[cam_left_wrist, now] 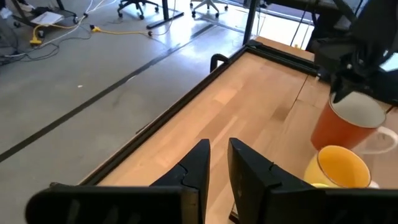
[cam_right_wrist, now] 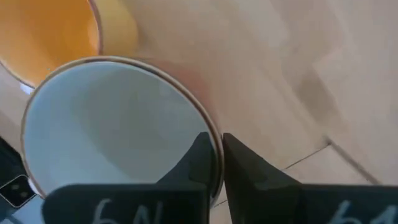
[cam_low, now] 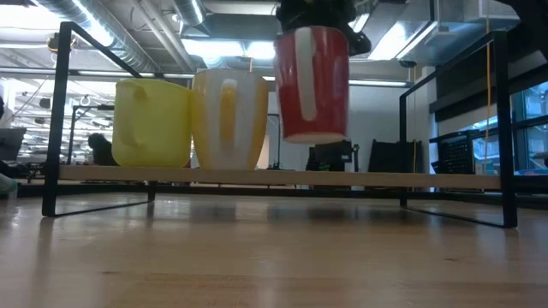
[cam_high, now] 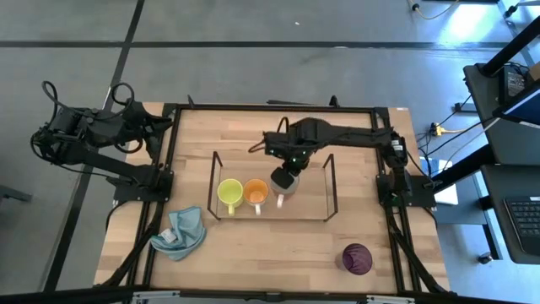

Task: Stack small to large cups/mugs on shelf
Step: Put the orange cup on the shelf

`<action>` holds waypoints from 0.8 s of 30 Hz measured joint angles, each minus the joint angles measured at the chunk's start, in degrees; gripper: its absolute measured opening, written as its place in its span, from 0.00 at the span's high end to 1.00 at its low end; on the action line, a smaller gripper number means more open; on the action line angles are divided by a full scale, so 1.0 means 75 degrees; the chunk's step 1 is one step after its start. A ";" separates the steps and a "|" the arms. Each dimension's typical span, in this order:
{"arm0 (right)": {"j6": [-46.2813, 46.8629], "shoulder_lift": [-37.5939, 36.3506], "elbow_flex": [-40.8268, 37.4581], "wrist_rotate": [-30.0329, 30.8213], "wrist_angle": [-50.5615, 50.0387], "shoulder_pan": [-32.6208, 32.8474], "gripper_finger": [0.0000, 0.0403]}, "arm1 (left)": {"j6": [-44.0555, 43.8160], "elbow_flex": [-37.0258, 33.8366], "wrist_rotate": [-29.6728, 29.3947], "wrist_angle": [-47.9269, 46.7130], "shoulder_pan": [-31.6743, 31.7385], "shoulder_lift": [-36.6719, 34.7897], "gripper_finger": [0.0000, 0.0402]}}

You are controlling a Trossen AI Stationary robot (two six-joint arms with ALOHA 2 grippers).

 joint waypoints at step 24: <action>0.0262 0.0012 -0.0686 0.0403 0.0501 0.0723 0.94 | -0.0004 0.0000 0.0140 -0.0392 0.0000 -0.0008 0.87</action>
